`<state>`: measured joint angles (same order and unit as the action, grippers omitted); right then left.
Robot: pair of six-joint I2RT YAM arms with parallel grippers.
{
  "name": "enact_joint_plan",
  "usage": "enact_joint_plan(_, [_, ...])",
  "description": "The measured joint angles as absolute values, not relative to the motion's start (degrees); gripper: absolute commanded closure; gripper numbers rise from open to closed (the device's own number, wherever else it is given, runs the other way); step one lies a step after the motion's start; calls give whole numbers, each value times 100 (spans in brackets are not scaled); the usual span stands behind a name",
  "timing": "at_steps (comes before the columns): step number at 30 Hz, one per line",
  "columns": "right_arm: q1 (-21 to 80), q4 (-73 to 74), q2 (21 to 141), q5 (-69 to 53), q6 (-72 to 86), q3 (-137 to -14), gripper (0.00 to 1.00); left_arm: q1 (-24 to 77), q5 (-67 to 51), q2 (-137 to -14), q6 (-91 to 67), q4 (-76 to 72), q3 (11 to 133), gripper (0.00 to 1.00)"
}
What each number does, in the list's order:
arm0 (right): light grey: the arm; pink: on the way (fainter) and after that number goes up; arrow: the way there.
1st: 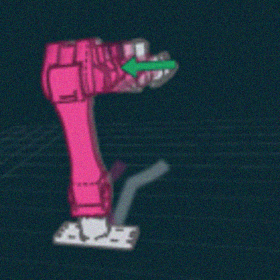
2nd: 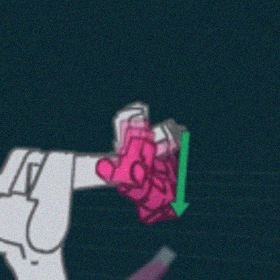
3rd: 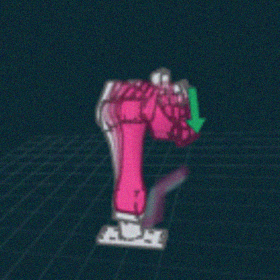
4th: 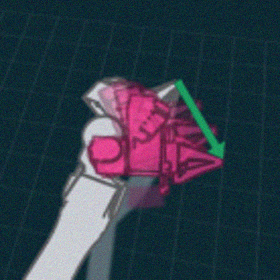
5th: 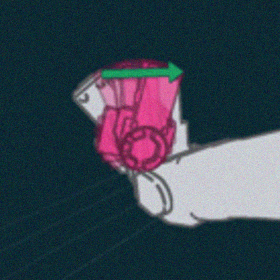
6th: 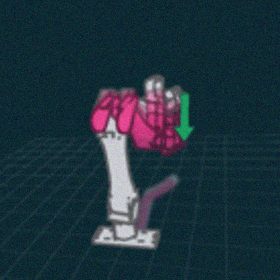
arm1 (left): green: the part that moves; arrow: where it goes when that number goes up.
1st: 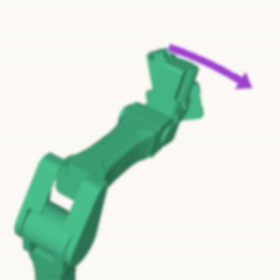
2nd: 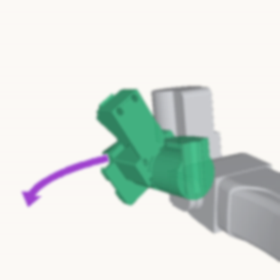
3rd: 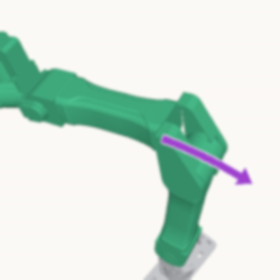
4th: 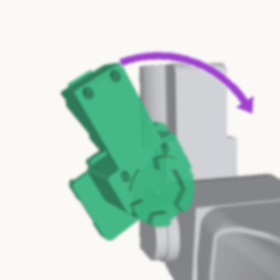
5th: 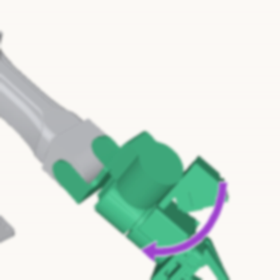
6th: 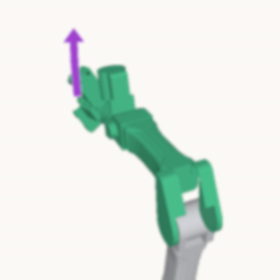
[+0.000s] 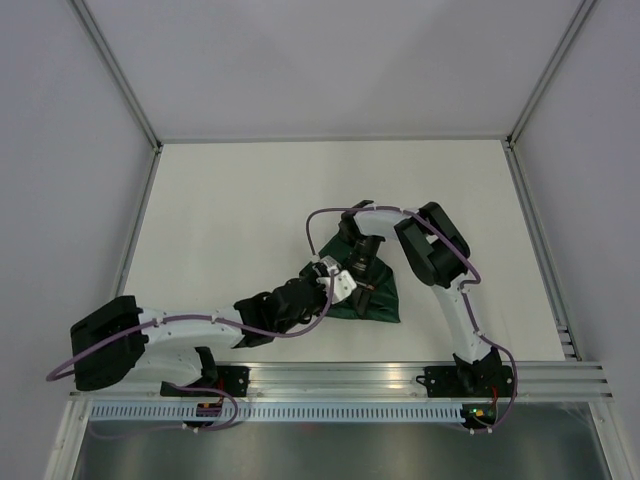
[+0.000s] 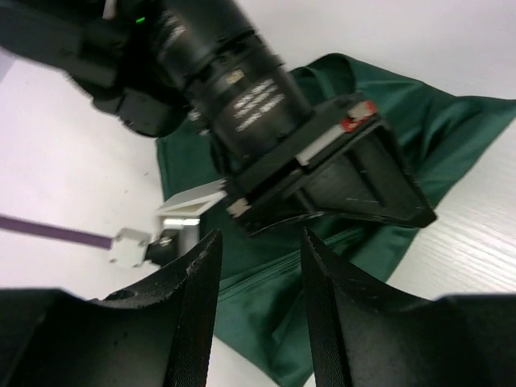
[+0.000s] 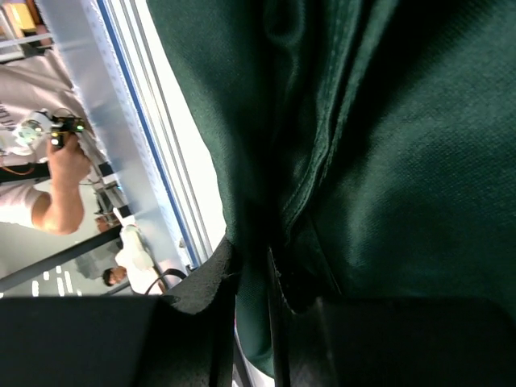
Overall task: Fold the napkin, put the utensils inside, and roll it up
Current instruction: Roll the napkin with the utensil
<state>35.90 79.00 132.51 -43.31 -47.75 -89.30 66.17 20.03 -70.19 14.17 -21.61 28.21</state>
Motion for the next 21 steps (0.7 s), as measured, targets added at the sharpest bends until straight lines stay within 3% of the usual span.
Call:
enact_joint_plan(10, [3463,8167,13513,-4532,-4775,-9076,96,7352,1929,-8425,1879,-2143,3339,51])
enact_joint_plan(13, [3461,8211,13552,-4539,-4775,-9113,96,7373,1894,-8578,1920,-2123,3339,49])
enact_joint_plan(14, [3457,8226,13568,-4543,-4775,-9124,96,7373,1890,-8615,1925,-2126,3339,44])
enact_joint_plan(21, [3433,8291,13627,-4571,-4775,-9168,96,7373,1726,-8829,1940,-2128,3343,43])
